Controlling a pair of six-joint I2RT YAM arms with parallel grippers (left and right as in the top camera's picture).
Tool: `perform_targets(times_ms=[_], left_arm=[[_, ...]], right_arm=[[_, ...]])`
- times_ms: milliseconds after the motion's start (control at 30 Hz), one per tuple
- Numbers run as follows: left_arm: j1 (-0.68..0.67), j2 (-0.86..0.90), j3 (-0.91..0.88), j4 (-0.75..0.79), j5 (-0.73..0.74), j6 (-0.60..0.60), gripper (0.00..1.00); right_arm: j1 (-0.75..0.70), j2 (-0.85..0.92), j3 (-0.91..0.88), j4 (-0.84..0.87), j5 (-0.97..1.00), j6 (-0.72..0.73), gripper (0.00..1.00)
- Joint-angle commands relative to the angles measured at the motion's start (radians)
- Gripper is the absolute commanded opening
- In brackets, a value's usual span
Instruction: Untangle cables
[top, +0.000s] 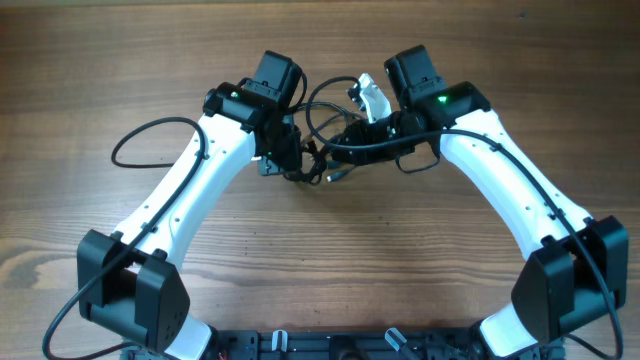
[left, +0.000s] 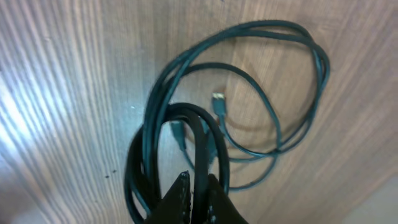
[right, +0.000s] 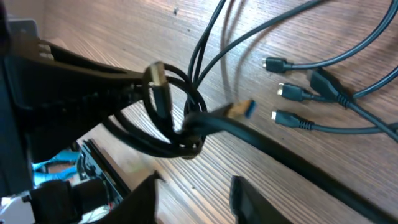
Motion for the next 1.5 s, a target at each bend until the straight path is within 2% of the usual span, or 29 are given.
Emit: perform_targets(times_ms=[0, 133, 167, 200, 267, 300, 333, 367, 400, 467, 533, 600, 667, 733, 800, 833, 867, 933, 1033, 1100, 1167, 1200, 1233, 1267, 1300, 1333, 1467], left_arm=[[0.011, -0.016, 0.006, 0.006, -0.015, -0.157, 0.09], [0.018, -0.015, 0.006, -0.040, -0.019, -0.150, 0.04], [0.015, -0.015, 0.006, -0.052, -0.053, -0.060, 0.06], [0.014, -0.015, 0.006, -0.047, -0.096, 0.081, 0.11], [0.014, -0.015, 0.006, -0.034, -0.167, 0.362, 0.33], [0.014, -0.015, 0.006, -0.035, -0.199, 0.517, 0.49], [0.014, -0.015, 0.006, -0.034, -0.208, 0.644, 0.78], [0.015, -0.015, 0.006, -0.021, -0.217, 0.804, 0.86], [0.015, -0.015, 0.006, 0.000, -0.217, 0.924, 1.00], [0.015, -0.016, 0.007, 0.027, -0.217, 1.114, 1.00], [0.015, -0.015, 0.007, 0.028, -0.196, 1.228, 1.00], [0.015, -0.015, 0.006, 0.010, -0.101, 1.342, 0.99], [0.011, -0.014, -0.002, -0.047, -0.023, 1.393, 0.91], [0.001, -0.014, -0.034, -0.071, -0.032, 1.440, 0.80], [-0.006, -0.014, -0.082, -0.033, -0.018, 1.535, 0.80], [-0.011, -0.014, -0.117, -0.002, 0.050, 1.709, 0.83], [-0.014, -0.013, -0.145, 0.026, 0.073, 1.786, 0.85], [-0.013, -0.013, -0.183, 0.081, 0.053, 1.785, 1.00], [-0.008, -0.013, -0.198, 0.146, -0.106, 1.785, 1.00], [-0.008, -0.013, -0.198, 0.135, -0.114, 1.796, 1.00], [-0.011, -0.013, -0.198, 0.147, 0.035, 2.015, 0.97], [-0.010, -0.013, -0.198, 0.151, 0.200, 2.253, 0.98], [-0.008, -0.013, -0.198, 0.150, 0.296, 2.396, 0.93], [-0.007, -0.013, -0.200, 0.150, 0.375, 2.520, 0.83], [-0.007, -0.013, -0.206, 0.154, 0.436, 2.636, 0.83], [-0.007, -0.013, -0.209, 0.159, 0.467, 2.708, 0.83], [-0.007, -0.009, -0.210, 0.161, 0.451, 2.728, 0.87]], right_arm=[[-0.004, -0.028, 0.025, 0.055, -0.024, 0.032, 0.49], [-0.035, -0.028, 0.025, 0.100, -0.023, 0.074, 0.51], [-0.047, -0.028, 0.025, 0.097, -0.023, 0.074, 0.51], [-0.059, -0.028, 0.025, 0.089, -0.023, 0.071, 0.51], [-0.075, -0.028, 0.025, 0.073, -0.023, 0.047, 0.52], [-0.082, -0.028, 0.025, 0.060, -0.023, 0.026, 0.53], [-0.089, -0.028, 0.025, 0.051, -0.021, 0.012, 0.55], [-0.094, -0.028, 0.025, 0.044, -0.019, -0.002, 0.57], [-0.100, -0.028, 0.025, 0.042, -0.019, -0.003, 0.59], [-0.106, -0.028, 0.025, 0.040, -0.019, -0.002, 0.61], [-0.106, -0.028, 0.025, 0.032, -0.013, -0.006, 0.66], [-0.106, -0.028, 0.025, 0.024, 0.014, -0.006, 0.73], [-0.106, -0.028, 0.025, 0.002, 0.062, -0.007, 0.81], [-0.106, -0.028, 0.025, -0.013, 0.079, -0.016, 0.83], [-0.106, -0.028, 0.025, -0.019, 0.080, -0.029, 0.84], [-0.106, -0.028, 0.025, -0.022, 0.080, -0.029, 0.85], [-0.106, -0.028, 0.025, -0.023, 0.080, -0.029, 0.86], [-0.106, -0.028, 0.025, -0.023, 0.080, -0.029, 0.87], [-0.106, -0.028, 0.025, -0.023, 0.080, -0.029, 0.88], [-0.106, -0.028, 0.025, -0.024, 0.080, -0.029, 0.88], [-0.106, -0.028, 0.025, -0.027, 0.080, -0.029, 0.89], [-0.106, -0.028, 0.025, -0.026, 0.080, -0.029, 0.89], [-0.106, -0.028, 0.025, -0.024, 0.085, -0.029, 0.89], [-0.106, -0.028, 0.025, -0.023, 0.092, -0.029, 0.90], [-0.106, -0.028, 0.025, -0.023, 0.091, -0.029, 0.90], [-0.106, -0.028, 0.025, -0.025, 0.091, -0.029, 0.91], [-0.106, -0.028, 0.025, -0.026, 0.091, -0.029, 0.92]])
